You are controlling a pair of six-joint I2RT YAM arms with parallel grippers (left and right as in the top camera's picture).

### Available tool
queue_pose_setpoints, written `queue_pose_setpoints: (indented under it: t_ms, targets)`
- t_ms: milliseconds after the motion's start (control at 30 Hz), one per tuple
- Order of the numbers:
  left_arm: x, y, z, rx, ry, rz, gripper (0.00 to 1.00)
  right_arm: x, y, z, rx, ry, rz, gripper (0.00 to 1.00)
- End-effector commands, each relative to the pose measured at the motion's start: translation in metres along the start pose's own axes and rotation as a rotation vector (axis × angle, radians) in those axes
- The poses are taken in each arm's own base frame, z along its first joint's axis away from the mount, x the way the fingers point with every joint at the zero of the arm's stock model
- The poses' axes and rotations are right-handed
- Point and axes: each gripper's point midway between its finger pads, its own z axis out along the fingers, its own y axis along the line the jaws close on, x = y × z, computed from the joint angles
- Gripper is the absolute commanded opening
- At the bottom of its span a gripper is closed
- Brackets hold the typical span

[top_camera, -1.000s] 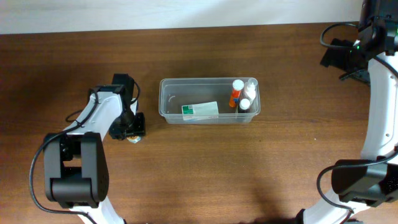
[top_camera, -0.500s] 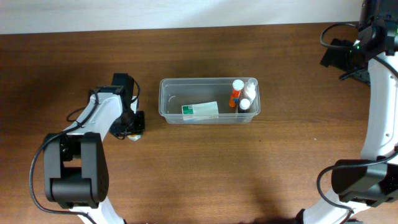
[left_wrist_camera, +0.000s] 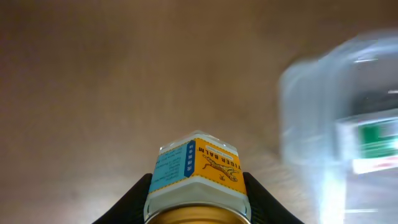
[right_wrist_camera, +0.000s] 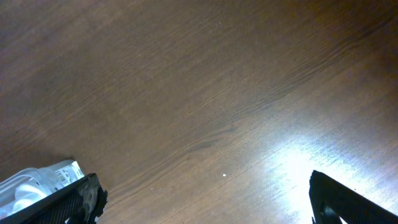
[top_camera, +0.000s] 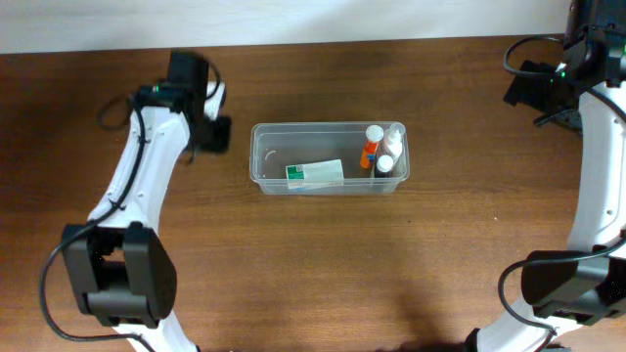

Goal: Pack container
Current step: 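Lift the jar and carry it over the container's left end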

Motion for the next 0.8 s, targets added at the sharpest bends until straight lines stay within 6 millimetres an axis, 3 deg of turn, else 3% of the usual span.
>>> queue_pose_setpoints:
  t_ms: [0,133,333,400,500,767]
  targets:
    - [-0.034,-0.031,-0.040,0.018,-0.121,0.238,0.29,-0.004,-0.003,-0.006,0.006,-0.023,0.018,0.98]
    - [-0.040,-0.072,-0.054,0.039,-0.157,0.449,0.29,-0.004,-0.003,-0.006,0.006,-0.023,0.018,0.98]
    - [-0.020,-0.133,-0.056,0.115,-0.137,0.659,0.32,-0.004,-0.003,-0.006,0.006,-0.023,0.018,0.98]
    - [-0.012,-0.144,-0.055,0.136,-0.123,0.688,0.32,-0.004,-0.003,-0.006,0.006,-0.023,0.018,0.98]
    - [0.000,-0.152,-0.049,0.146,-0.089,0.740,0.32,-0.004,-0.003,-0.006,0.006,-0.023,0.018,0.99]
    - [0.019,-0.146,-0.024,0.151,-0.025,0.856,0.29,-0.004,-0.003,-0.006,0.006,-0.023,0.018,0.98]
